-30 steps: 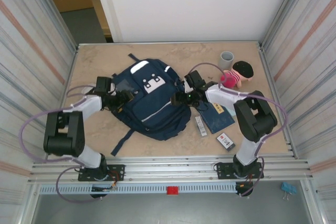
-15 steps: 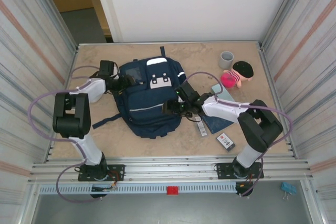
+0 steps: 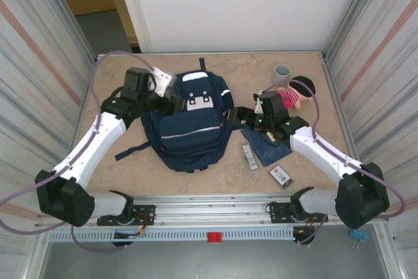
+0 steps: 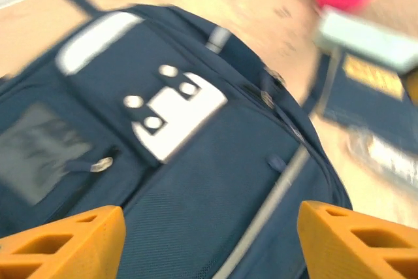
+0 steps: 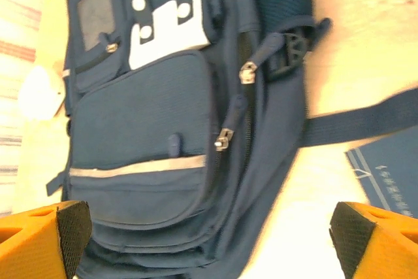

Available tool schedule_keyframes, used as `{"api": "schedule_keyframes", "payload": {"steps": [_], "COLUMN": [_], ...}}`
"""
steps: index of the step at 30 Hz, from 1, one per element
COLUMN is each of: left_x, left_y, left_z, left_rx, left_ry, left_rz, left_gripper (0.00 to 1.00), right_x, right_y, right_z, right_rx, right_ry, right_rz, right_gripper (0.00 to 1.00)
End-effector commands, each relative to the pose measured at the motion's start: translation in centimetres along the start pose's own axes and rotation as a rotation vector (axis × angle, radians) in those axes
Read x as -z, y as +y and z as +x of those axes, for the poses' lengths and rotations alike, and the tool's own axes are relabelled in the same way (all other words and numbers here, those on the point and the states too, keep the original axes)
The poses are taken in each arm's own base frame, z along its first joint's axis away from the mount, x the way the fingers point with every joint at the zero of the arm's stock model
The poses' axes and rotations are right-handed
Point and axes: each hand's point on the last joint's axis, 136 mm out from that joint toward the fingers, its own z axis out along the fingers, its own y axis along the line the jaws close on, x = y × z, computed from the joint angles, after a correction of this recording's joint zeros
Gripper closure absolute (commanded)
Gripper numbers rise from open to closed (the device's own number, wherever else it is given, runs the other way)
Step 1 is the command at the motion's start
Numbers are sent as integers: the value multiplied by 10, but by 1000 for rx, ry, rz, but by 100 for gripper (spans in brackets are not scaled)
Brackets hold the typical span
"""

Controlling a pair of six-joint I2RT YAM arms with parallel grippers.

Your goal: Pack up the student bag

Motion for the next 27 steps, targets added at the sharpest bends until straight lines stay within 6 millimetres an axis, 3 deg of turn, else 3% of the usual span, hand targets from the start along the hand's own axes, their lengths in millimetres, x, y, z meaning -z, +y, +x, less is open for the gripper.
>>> {"api": "schedule_keyframes", "payload": {"steps": [1,3,6,12,16,21,27], "left_x": [-35,-57,-84,-112,-133,-143,-148], "left_y": [-54,-67,-70,-75,-54,-35,-52], "left_z": [49,58,62,68,75,72,93], "left_rx": [-319,-410,-459,-515,-578,-637,-735], "left_ry": [130,163,203,216,243,239,243], "left_rz": [255,280,276,299,165,-7,18], "left_gripper": [26,24,21,15,14,14,12], "right_x": [-1,-1,0,4,6,10,15], "right_y": [0,-1,-8,-20,-24,-27,-30], "right_z": [7,10,16,24,27,25,26], "right_rx": [15,16,5,-15,-15,-8,-5], "right_ry": [37,37,29,0,-5,-35,-66], "right_rz": [-48,-52,-48,-26,-15,-6,-11], "right_gripper": [4,5,5,4,5,4,4]}}
